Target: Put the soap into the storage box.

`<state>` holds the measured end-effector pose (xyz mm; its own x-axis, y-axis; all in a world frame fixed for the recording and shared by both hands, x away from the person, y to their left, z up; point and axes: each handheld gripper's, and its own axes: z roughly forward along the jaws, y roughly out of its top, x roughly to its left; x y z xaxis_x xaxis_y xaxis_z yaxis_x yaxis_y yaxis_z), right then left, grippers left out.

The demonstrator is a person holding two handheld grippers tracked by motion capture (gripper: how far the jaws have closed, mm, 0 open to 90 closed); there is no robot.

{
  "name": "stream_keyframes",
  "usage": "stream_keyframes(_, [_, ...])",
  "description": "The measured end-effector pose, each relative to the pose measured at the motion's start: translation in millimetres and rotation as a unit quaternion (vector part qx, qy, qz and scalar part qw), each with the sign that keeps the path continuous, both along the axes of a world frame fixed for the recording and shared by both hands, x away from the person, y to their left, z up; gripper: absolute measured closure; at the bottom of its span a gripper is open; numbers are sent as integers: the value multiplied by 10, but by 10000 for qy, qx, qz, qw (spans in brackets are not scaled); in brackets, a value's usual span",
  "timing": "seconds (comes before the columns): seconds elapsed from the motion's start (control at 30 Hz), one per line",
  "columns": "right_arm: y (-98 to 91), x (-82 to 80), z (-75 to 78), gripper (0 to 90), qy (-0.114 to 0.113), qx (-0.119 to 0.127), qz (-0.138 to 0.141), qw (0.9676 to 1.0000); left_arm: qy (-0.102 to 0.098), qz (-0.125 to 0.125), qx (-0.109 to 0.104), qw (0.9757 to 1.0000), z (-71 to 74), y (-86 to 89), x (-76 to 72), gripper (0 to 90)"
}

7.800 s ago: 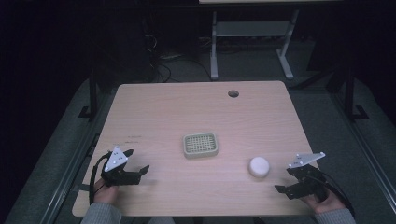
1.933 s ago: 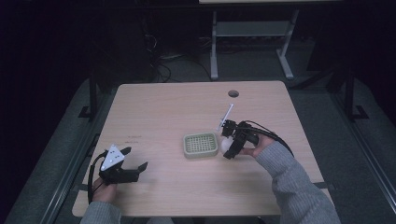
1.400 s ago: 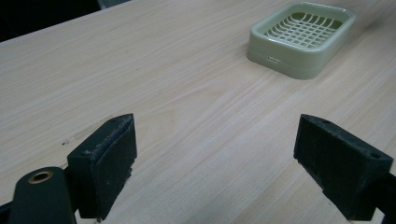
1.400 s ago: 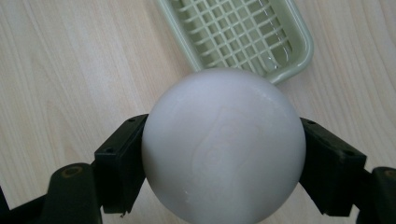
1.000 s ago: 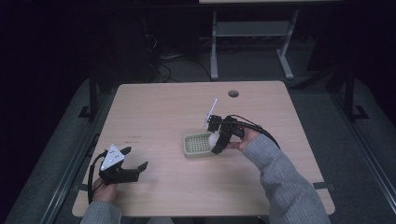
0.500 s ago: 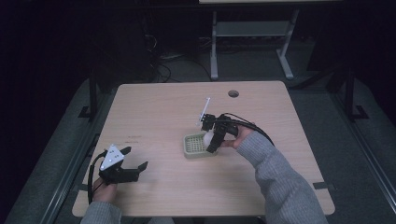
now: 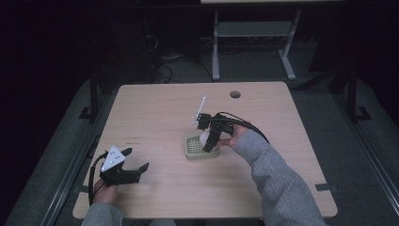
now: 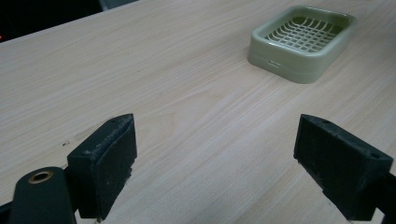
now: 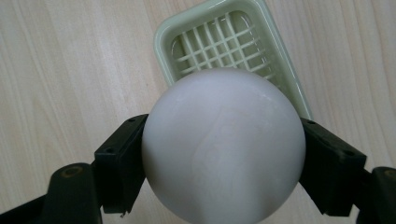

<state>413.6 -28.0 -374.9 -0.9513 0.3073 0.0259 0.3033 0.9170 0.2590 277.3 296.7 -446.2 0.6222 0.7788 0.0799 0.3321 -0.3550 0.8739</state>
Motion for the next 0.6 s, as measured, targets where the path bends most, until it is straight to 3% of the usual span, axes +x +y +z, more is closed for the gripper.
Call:
stream_keyframes(0.27, [122, 61, 15, 235, -46, 50, 55, 10000, 14, 6, 3, 10000, 6, 26, -10, 128])
stream_keyframes(0.6, [234, 88, -87, 236, -40, -5, 59, 10000, 7, -35, 18, 10000, 12, 16, -18, 128])
